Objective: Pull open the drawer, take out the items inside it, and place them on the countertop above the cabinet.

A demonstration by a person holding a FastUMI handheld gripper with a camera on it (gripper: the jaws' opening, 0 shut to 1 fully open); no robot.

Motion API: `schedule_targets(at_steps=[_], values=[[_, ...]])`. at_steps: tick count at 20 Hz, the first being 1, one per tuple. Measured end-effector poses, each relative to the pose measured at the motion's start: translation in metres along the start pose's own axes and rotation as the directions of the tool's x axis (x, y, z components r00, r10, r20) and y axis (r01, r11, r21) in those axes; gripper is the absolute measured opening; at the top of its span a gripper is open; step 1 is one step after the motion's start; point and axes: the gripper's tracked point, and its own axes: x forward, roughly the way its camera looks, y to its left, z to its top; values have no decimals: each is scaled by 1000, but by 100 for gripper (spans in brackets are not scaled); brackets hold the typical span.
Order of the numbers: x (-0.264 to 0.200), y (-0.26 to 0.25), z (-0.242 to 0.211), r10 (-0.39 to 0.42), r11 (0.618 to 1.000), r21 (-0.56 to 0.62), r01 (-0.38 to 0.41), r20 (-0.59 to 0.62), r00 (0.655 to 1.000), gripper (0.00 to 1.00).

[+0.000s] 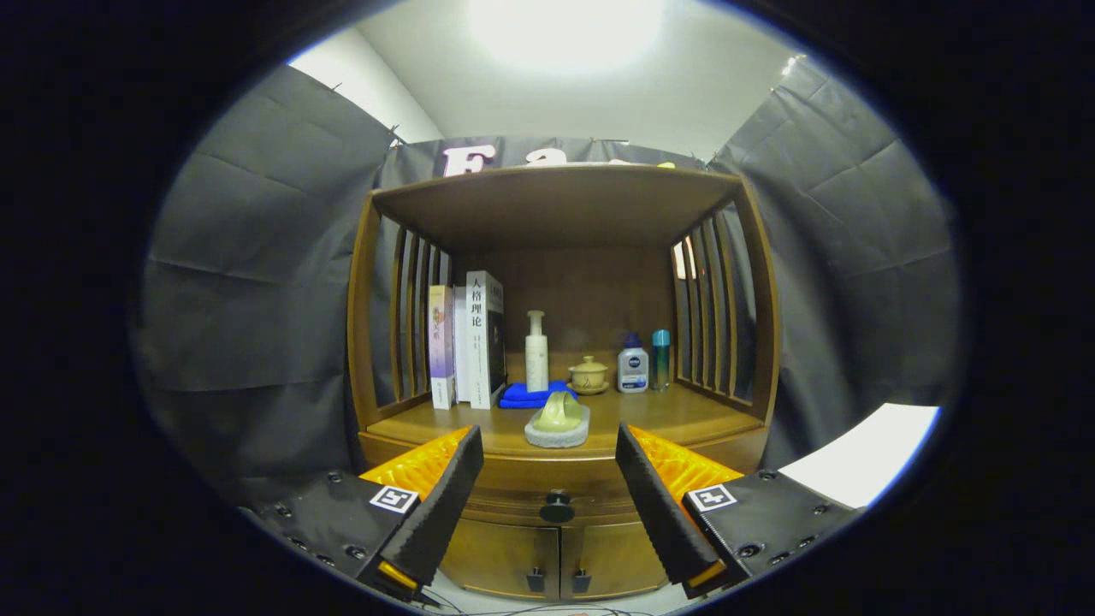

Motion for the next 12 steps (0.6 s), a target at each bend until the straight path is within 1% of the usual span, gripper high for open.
schedule_targets(at_steps=[2,4,9,12], values=[[-6,-5,12,-10,1000,25,9,35,999,98],[-7,-9,11,-19,1000,21,18,39,999,98],[-5,1,1,24,998,51,-23,-3,1000,98],[-6,3,2,35,997,64,-35,-5,999,98]])
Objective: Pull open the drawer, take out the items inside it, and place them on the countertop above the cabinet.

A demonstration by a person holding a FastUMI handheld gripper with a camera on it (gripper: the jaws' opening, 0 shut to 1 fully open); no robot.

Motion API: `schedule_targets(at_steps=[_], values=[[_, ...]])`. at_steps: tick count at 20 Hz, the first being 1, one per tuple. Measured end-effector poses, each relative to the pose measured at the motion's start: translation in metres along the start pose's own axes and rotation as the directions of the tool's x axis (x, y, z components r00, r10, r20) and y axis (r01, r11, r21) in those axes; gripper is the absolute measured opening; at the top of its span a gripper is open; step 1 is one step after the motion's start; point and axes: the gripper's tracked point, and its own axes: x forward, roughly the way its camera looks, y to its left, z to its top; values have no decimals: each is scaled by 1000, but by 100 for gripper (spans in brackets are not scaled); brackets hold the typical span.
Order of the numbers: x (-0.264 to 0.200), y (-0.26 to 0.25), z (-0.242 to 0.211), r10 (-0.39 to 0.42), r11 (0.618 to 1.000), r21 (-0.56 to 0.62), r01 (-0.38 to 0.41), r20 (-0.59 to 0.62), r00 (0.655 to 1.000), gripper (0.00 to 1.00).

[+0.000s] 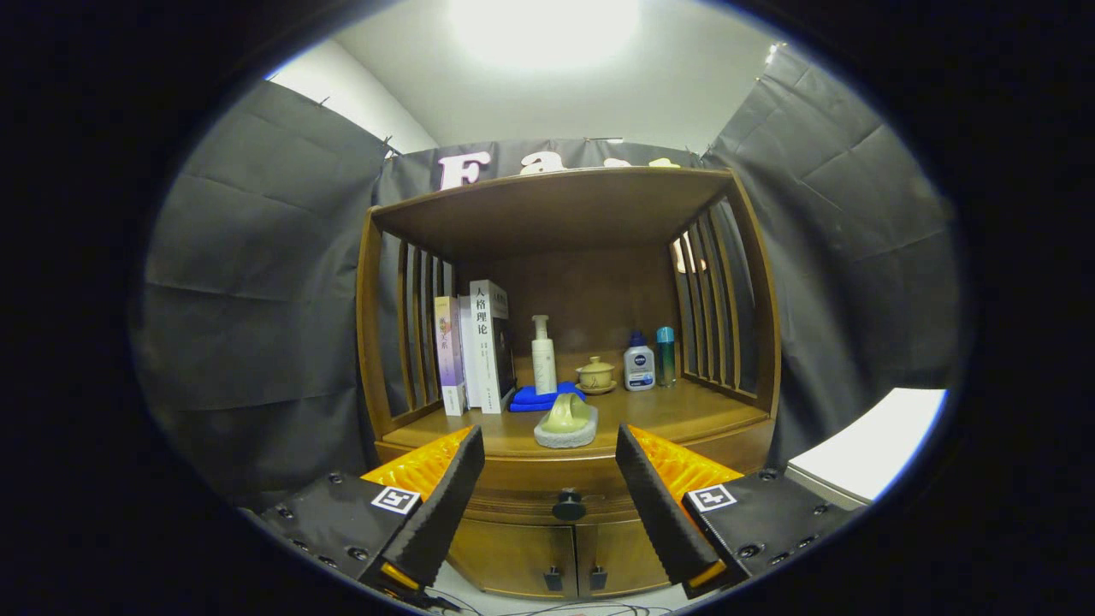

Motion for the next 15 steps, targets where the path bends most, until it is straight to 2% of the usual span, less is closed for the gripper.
schedule_targets(at_steps=[15], values=[[-4,-8,15,-13,1000,-1,13,35,999,98]])
